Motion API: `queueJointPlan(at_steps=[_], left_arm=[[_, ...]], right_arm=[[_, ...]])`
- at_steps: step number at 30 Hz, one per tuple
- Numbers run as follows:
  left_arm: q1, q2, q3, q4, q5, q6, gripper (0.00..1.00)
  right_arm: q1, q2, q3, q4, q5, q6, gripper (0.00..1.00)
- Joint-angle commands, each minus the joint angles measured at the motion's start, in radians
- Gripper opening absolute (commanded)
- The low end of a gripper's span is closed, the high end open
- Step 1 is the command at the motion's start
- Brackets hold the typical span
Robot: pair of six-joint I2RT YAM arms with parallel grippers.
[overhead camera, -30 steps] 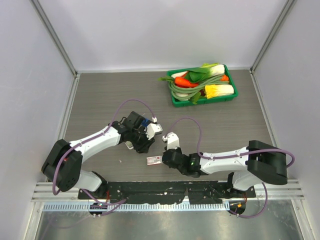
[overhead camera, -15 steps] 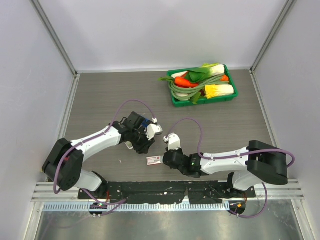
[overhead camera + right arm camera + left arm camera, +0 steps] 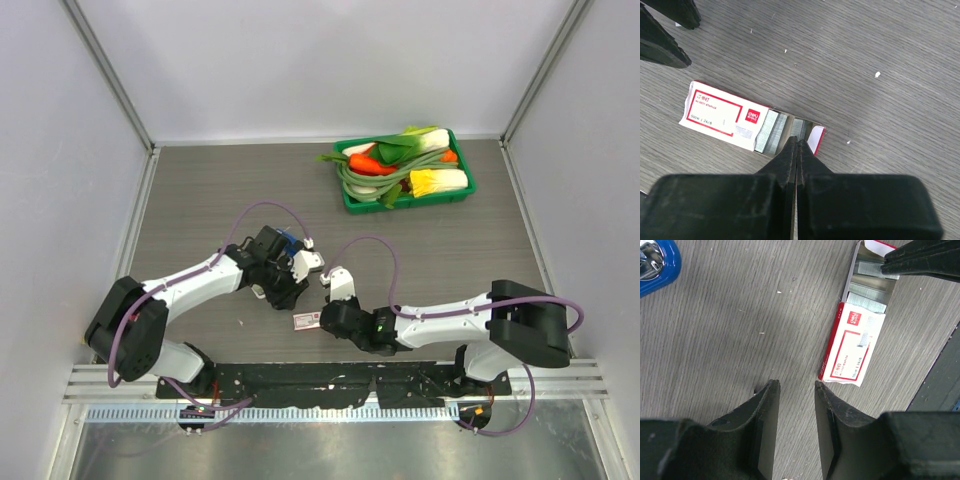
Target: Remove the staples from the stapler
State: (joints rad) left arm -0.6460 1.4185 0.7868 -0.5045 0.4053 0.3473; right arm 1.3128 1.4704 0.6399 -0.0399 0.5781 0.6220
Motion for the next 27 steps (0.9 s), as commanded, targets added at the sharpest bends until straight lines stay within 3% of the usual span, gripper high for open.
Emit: queueJointPlan(at_steps=[1,15,22,27], left_arm=[[-0.003,0.0,-0.006,0.038,0.015,0.007,0.38],[-0.003,-0.004,-0.004,0.038,0.015,0.01,0.38],[-0.003,-0.009,0.002,0.032,0.012,0.015,0.38],[-0.003,-0.012,0.005,0.027,0.01,0.018,0.38]], right_arm=[[0.008,0.001,0.04,-0.002,0.037,-0.01,0.01],[0.008,0.004,0.04,-0.012,0.032,-0.01,0.01],[0.008,0.022,0.044,-0.011,0.017,-0.018,0.13],[0.008,0.027,0.047,-0.009,0.014,-0.021,0.15]])
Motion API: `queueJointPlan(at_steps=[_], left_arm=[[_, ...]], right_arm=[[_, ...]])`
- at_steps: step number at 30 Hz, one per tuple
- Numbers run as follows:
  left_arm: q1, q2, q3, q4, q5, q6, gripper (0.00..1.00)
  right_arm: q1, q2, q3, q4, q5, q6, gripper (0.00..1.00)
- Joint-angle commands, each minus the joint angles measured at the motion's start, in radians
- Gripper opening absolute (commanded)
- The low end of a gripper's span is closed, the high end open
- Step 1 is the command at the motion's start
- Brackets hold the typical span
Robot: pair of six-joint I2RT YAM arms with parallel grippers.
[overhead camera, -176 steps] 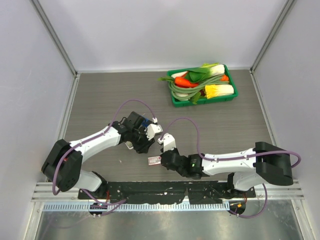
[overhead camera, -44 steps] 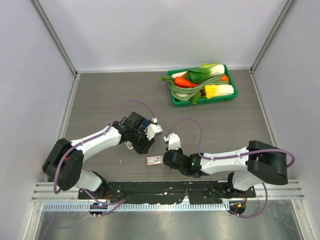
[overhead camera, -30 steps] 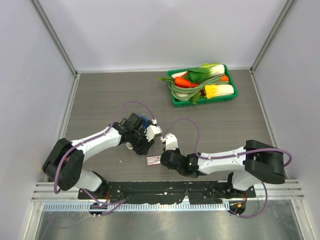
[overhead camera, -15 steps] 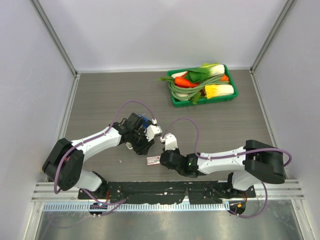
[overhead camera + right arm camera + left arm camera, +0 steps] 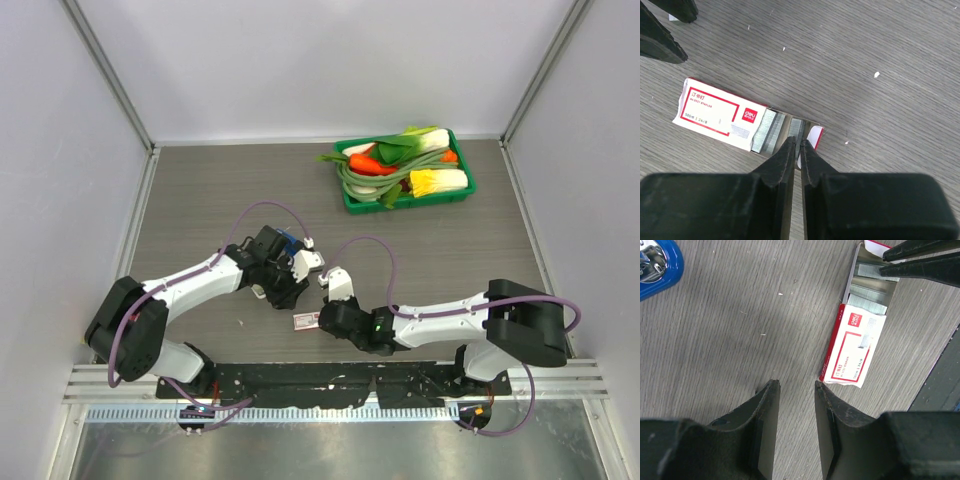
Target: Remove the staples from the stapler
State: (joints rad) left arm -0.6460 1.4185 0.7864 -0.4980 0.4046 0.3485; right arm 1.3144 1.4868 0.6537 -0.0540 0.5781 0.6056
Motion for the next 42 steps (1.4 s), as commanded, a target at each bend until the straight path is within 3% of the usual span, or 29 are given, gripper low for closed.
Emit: queueJointPlan(at_steps=[1,30,42], left_arm=[[-0.003,-0.013,0.004,0.019,0.013,0.018,0.38],[-0.003,-0.029,-0.012,0.021,0.007,0.023,0.38],[-0.003,-0.016,0.0,0.018,0.007,0.017,0.38]], right_arm=[[0.006,0.012,0.034,0.003,0.014,-0.006,0.15],[0.08,0.109,0.149,-0.093,0.098,-0.033,0.13],[0.063,-0.043,0.143,-0.101,0.117,-0.032,0.13]])
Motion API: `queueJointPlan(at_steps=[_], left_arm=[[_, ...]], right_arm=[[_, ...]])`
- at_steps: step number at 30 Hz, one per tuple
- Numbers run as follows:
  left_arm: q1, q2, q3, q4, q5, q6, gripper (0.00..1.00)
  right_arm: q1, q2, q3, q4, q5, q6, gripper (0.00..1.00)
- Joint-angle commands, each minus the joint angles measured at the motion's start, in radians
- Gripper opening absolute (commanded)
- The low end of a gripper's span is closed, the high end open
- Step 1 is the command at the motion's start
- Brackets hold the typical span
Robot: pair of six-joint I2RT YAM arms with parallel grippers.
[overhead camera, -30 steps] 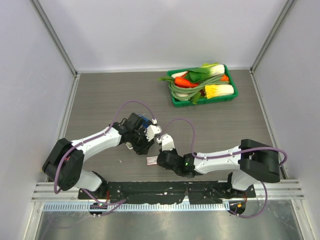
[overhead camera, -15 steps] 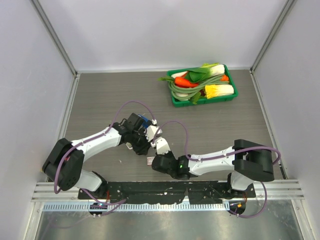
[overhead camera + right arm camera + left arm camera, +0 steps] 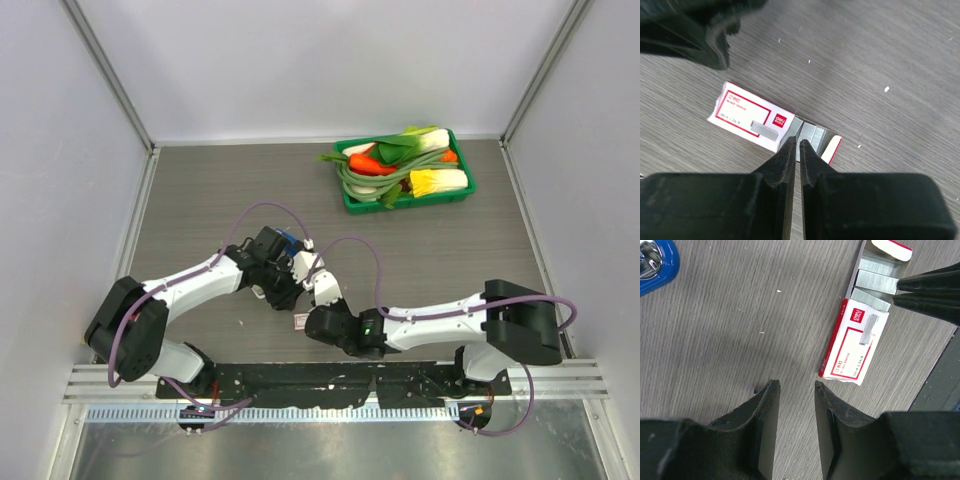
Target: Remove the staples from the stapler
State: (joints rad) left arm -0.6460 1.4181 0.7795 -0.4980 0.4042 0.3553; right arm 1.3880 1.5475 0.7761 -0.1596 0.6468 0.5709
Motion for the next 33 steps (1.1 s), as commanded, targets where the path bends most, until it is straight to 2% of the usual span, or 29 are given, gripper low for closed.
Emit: queueJointPlan(at_steps=[1,10,14,26,33], left_arm=[[-0.003,-0.015,0.007,0.019,0.007,0.011,0.38],[-0.003,0.004,-0.005,0.024,0.008,0.022,0.38],[-0.003,0.012,-0.02,0.029,0.002,0.04,0.38],[-0.004,-0.013,-0.074,0.049,-0.005,0.122,0.38],[-0.023,-0.011,-0.08,0.069,-0.01,0.119,0.38]], right_arm=[[-0.029,-0.119,0.009,0.006,0.044,0.007,0.13],[-0.15,-0.279,-0.214,0.115,-0.139,0.105,0.18],[-0.185,-0.319,-0.31,0.242,-0.222,0.133,0.19],[-0.239,-0.288,-0.366,0.391,-0.345,0.162,0.2],[-0.261,-0.251,-0.373,0.41,-0.372,0.168,0.19]])
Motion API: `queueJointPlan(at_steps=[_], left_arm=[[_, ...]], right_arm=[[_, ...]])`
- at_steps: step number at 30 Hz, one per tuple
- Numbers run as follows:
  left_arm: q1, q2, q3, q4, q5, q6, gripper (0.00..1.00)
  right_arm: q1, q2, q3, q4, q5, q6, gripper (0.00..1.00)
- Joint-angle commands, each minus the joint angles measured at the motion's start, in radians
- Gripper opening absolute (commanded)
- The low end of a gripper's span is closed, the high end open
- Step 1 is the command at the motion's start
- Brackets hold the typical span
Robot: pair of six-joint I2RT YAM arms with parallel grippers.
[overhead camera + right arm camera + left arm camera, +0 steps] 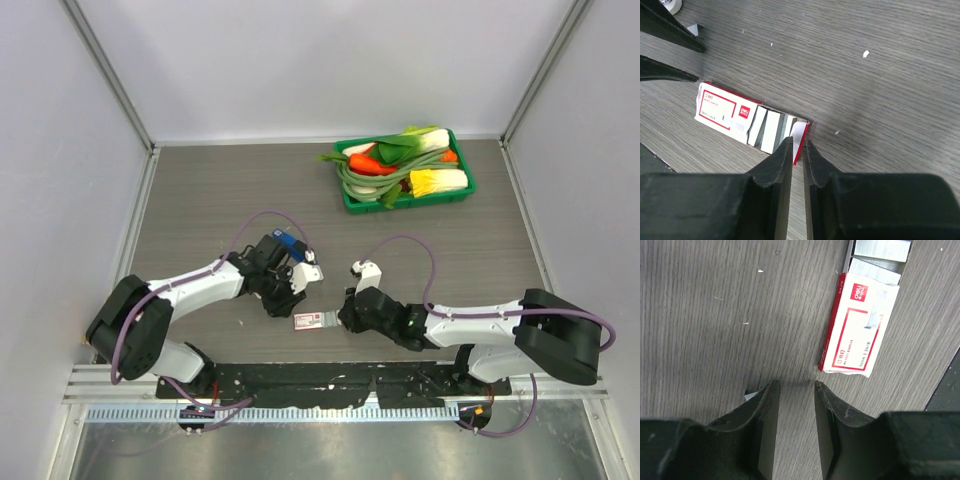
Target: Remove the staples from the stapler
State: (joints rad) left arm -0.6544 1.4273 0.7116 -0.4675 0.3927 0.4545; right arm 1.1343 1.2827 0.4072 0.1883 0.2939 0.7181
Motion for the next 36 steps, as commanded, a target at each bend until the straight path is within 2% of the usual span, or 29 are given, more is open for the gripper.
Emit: queueJointPlan(at_steps=[1,15,36], left_arm=[[-0.016,-0.022,-0.012,0.04,0.003,0.021,0.38],[-0.074,-0.042,-0.032,0.043,0.0,0.029,0.38],[-0.14,0.025,0.014,0.066,-0.074,-0.023,0.38]], right_arm=[[-0.008,0.015,-0.005,0.066,-0.021,0.024,0.2],[-0.025,0.046,-0.025,0.117,-0.058,0.026,0.19],[-0.025,0.096,0.01,0.138,-0.114,0.001,0.17]])
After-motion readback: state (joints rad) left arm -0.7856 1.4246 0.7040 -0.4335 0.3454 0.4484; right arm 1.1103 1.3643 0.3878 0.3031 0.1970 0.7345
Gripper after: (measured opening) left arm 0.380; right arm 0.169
